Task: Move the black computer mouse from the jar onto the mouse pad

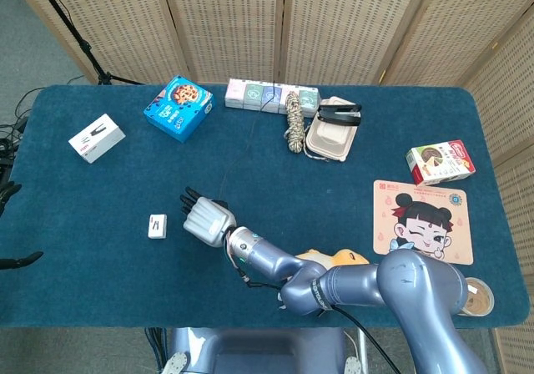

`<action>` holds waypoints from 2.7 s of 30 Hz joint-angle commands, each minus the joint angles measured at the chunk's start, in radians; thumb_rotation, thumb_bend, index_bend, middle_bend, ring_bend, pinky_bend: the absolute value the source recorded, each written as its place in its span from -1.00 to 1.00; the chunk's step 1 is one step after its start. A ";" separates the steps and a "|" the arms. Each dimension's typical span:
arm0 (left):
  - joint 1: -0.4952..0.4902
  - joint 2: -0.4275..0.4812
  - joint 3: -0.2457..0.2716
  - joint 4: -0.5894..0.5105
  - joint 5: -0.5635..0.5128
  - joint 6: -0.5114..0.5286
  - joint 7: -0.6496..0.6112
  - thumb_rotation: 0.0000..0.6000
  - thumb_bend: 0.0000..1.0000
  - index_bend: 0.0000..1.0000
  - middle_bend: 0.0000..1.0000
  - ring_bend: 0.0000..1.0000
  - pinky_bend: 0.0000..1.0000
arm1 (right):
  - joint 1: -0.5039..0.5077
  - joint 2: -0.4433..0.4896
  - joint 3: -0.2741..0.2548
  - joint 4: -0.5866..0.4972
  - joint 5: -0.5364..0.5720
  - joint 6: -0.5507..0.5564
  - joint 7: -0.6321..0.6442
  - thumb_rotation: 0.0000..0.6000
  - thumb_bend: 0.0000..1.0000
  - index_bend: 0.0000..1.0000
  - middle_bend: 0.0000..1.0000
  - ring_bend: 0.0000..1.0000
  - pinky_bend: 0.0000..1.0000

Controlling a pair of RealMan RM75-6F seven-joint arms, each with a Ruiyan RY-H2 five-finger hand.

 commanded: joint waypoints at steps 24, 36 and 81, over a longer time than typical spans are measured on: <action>0.001 0.000 0.005 -0.003 0.005 0.000 -0.001 1.00 -1.00 -1.00 -1.00 -1.00 -1.00 | -0.068 0.049 -0.023 -0.054 -0.176 0.060 0.076 1.00 -0.46 0.31 -0.14 -0.53 -0.33; 0.000 -0.005 0.007 -0.011 -0.004 -0.006 0.027 1.00 -1.00 -1.00 -1.00 -1.00 -1.00 | -0.169 0.259 -0.099 -0.218 -0.197 0.157 -0.002 1.00 -0.44 0.31 -0.14 -0.53 -0.33; -0.026 -0.055 -0.005 -0.078 -0.098 -0.039 0.250 1.00 -1.00 -1.00 -1.00 -1.00 -1.00 | -0.719 0.573 -0.370 0.030 -0.641 0.180 0.444 1.00 -0.39 0.29 -0.15 -0.53 -0.35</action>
